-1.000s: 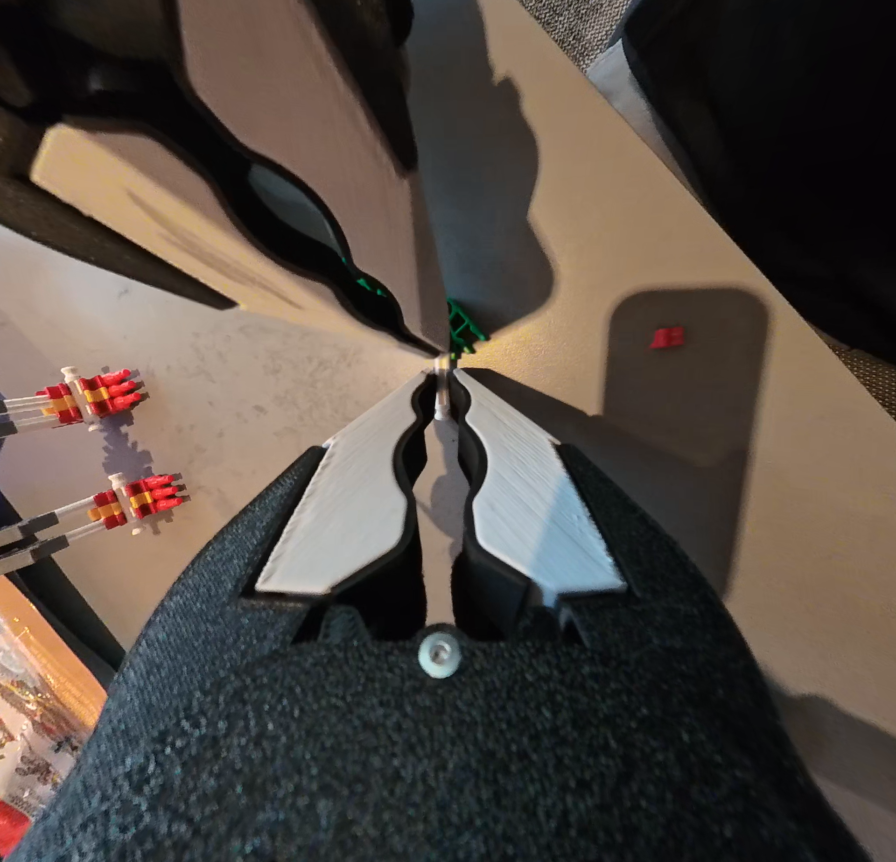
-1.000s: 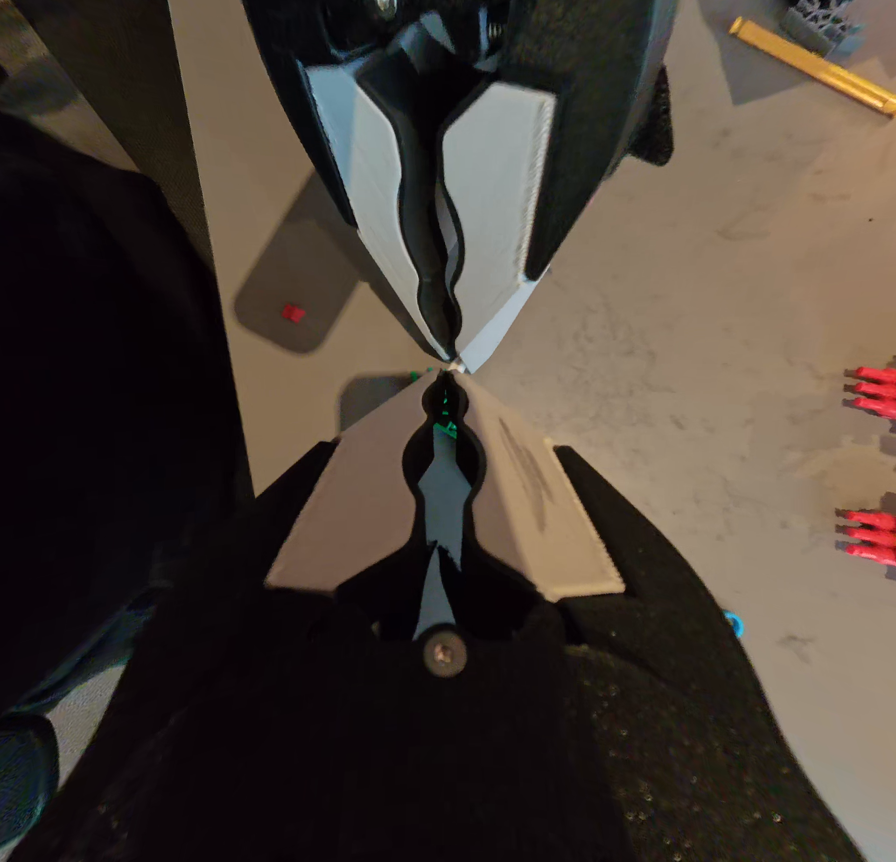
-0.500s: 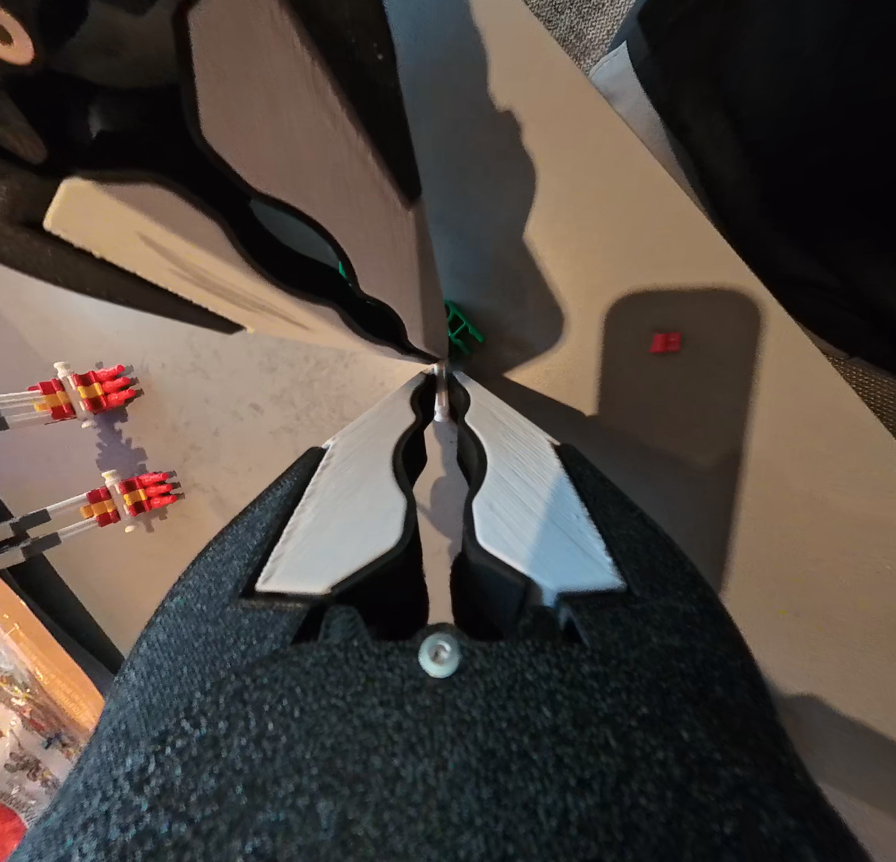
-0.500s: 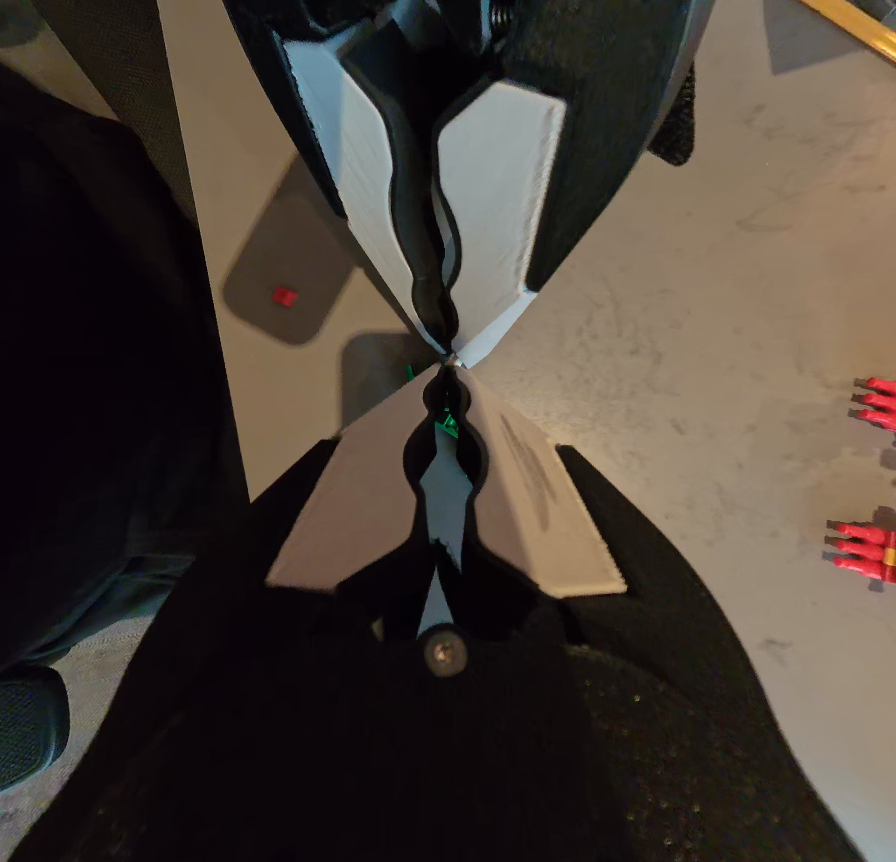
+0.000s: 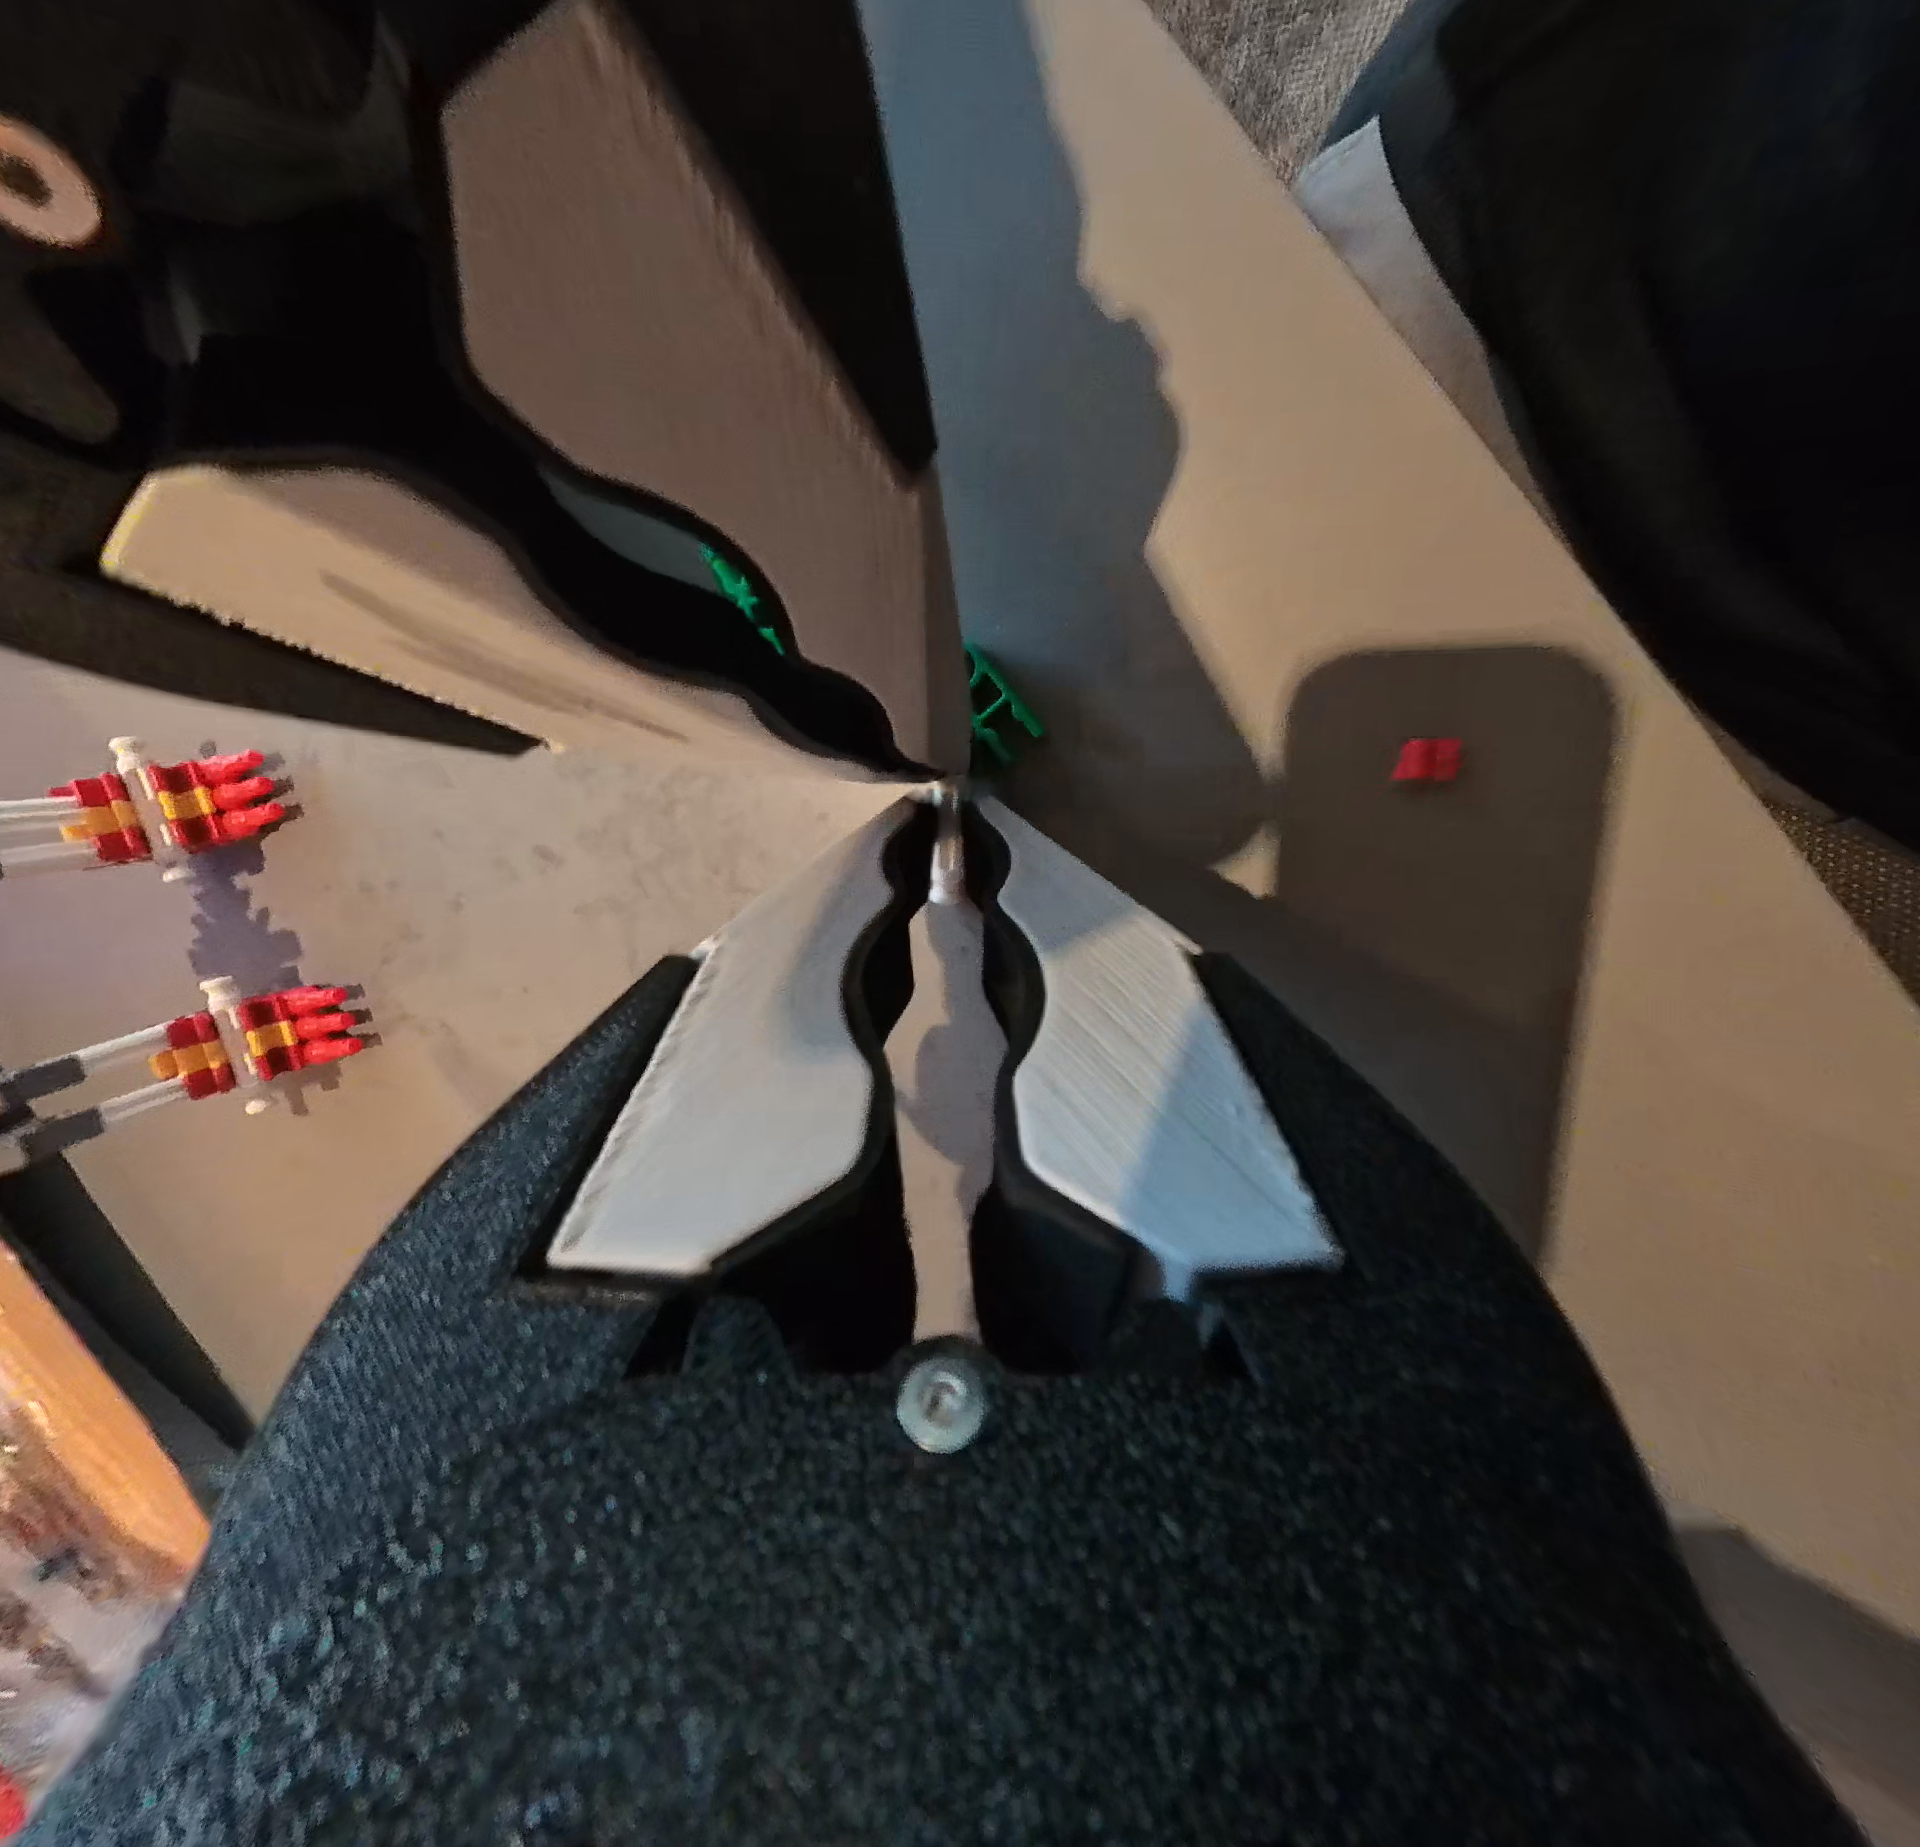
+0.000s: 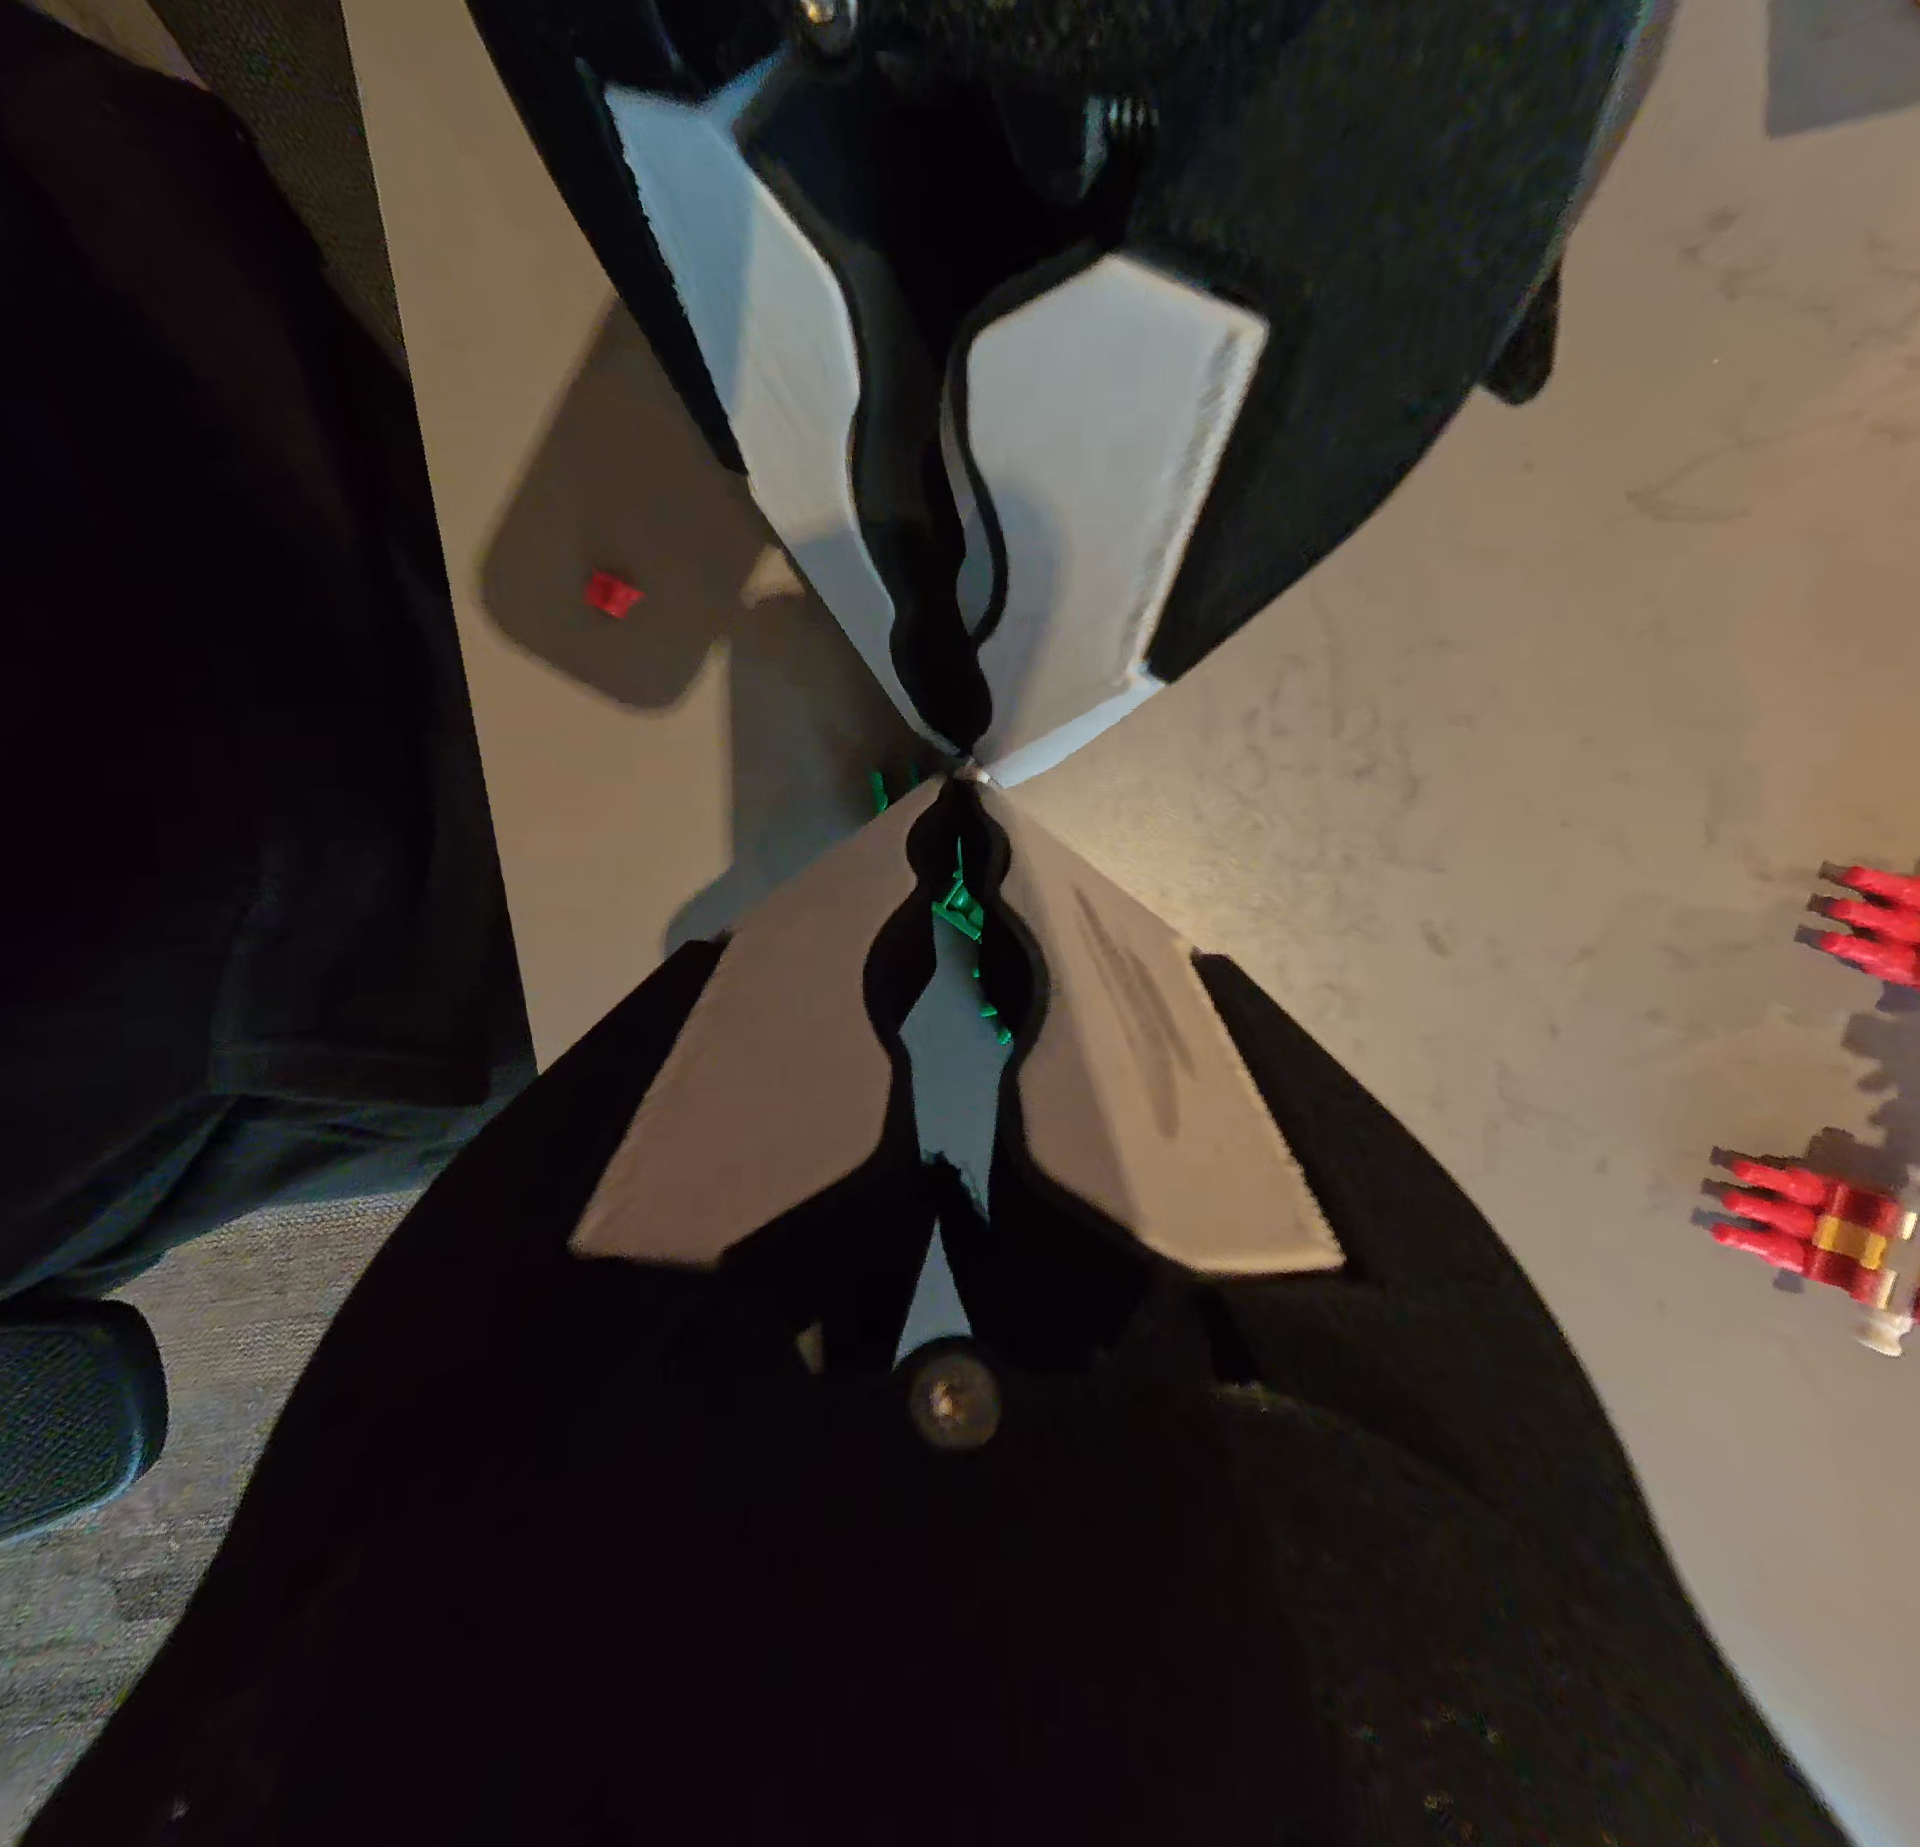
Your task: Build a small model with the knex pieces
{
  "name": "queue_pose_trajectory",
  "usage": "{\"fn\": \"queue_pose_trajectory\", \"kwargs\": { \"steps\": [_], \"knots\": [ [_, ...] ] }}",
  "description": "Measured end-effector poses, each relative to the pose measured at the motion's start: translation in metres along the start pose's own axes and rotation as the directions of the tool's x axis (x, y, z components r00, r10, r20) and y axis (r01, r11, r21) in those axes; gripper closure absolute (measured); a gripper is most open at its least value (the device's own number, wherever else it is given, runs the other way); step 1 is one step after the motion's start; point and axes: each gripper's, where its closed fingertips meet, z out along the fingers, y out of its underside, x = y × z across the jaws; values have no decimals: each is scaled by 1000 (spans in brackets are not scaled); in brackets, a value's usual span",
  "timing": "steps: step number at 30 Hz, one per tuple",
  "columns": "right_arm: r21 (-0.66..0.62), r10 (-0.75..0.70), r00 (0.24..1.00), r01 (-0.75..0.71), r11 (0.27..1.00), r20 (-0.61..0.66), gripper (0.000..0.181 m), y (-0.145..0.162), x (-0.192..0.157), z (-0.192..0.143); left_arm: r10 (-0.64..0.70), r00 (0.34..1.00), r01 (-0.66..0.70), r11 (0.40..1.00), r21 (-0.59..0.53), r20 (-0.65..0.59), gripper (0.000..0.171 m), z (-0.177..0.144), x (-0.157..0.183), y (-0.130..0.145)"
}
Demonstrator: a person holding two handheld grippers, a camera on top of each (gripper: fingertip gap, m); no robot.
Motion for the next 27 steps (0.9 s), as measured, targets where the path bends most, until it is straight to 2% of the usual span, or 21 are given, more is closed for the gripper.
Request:
{"fn": "queue_pose_trajectory", "kwargs": {
  "steps": [5,14,19,27],
  "knots": [
    [44,19,1000,-19,999,18,180,0,0,0,-104,994,100,990,104,30,169,-4,1,-5],
    [6,-32,999,31,999,34,181,0,0,0,-104,994,102,993,63,26,169,-2,0,-5],
    [-31,-76,997,76,997,7,181,0,0,1,-72,997,72,997,0,41,170,-1,1,-5],
    [-29,-79,997,79,996,-10,181,2,-1,-1,-90,994,89,996,15,68,169,3,0,-7]
  ]
}}
